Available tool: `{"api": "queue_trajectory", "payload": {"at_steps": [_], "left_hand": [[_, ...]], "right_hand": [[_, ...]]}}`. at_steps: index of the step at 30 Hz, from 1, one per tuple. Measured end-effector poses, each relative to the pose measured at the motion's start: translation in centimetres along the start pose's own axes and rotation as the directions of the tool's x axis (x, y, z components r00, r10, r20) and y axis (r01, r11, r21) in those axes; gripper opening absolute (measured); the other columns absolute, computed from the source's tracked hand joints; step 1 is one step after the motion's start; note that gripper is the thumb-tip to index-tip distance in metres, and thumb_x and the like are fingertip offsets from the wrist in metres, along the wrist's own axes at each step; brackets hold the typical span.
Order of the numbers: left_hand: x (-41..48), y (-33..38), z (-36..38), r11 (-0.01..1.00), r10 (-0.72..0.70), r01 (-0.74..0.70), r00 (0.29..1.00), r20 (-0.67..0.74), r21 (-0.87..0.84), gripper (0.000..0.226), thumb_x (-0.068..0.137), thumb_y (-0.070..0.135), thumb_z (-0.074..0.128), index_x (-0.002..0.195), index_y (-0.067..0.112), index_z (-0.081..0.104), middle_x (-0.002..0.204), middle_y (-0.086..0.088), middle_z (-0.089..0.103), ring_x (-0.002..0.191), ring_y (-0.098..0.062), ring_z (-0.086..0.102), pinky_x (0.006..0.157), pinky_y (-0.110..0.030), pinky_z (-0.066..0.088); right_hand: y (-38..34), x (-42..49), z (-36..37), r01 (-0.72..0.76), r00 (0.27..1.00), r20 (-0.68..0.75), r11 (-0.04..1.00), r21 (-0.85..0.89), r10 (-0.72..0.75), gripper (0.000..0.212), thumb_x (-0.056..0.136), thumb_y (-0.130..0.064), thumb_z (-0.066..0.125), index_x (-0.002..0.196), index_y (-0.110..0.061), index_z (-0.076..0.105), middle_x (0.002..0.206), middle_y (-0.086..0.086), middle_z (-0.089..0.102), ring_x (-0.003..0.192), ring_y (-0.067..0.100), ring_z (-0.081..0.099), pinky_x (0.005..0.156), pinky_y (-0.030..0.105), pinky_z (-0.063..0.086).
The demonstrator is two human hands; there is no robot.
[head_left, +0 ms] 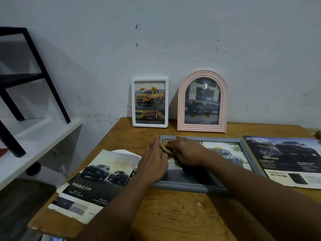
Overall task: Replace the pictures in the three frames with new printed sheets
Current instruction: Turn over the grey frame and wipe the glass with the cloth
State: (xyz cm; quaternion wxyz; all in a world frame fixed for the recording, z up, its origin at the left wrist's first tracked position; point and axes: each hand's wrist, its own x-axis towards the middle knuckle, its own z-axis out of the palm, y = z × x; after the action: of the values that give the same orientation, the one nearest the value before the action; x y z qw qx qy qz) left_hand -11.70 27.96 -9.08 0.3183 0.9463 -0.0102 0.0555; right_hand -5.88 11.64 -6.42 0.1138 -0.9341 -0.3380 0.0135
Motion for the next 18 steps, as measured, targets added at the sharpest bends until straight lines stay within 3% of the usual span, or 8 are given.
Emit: {"api": "queue_trajectory", "payload": {"at_steps": [2, 8, 18], "left_hand": [[0.1, -0.2, 0.2, 0.999, 0.036, -0.038, 0.999, 0.04, 0.028, 0.071, 0.104, 0.031, 0.037, 0.162, 0.03, -0.004, 0.166, -0.002, 0.028, 0.146, -0.025, 0.036, 0.115, -0.045, 0.036], [0.4, 0.0, 0.4, 0.997, 0.03, -0.035, 0.998, 0.061, 0.069, 0.072, 0.104, 0.037, 0.032, 0.161, 0.022, -0.009, 0.165, -0.003, 0.03, 0.143, -0.028, 0.039, 0.113, -0.048, 0.037], [0.4, 0.6, 1.3, 0.985, 0.0, -0.007, 0.999, 0.04, 0.175, 0.069, 0.105, 0.05, 0.024, 0.162, 0.012, 0.011, 0.168, -0.011, 0.019, 0.149, -0.033, 0.029, 0.117, -0.048, 0.03]], "right_hand": [[0.3, 0.2, 0.4, 0.003, 0.999, -0.034, 0.996, -0.089, -0.006, 0.04, 0.101, -0.029, 0.041, 0.138, -0.024, 0.058, 0.144, -0.002, 0.055, 0.125, 0.024, 0.048, 0.1, 0.047, 0.044], [0.6, 0.8, 0.5, -0.069, 0.996, -0.07, 0.989, -0.131, 0.06, 0.036, 0.101, -0.036, 0.041, 0.126, -0.028, 0.065, 0.129, 0.0, 0.063, 0.11, 0.025, 0.051, 0.093, 0.045, 0.046], [4.9, -4.2, -0.5, -0.268, 0.958, -0.154, 0.947, -0.177, 0.242, 0.035, 0.1, -0.033, 0.047, 0.131, -0.029, 0.064, 0.13, 0.001, 0.062, 0.112, 0.028, 0.052, 0.09, 0.042, 0.046]]}}
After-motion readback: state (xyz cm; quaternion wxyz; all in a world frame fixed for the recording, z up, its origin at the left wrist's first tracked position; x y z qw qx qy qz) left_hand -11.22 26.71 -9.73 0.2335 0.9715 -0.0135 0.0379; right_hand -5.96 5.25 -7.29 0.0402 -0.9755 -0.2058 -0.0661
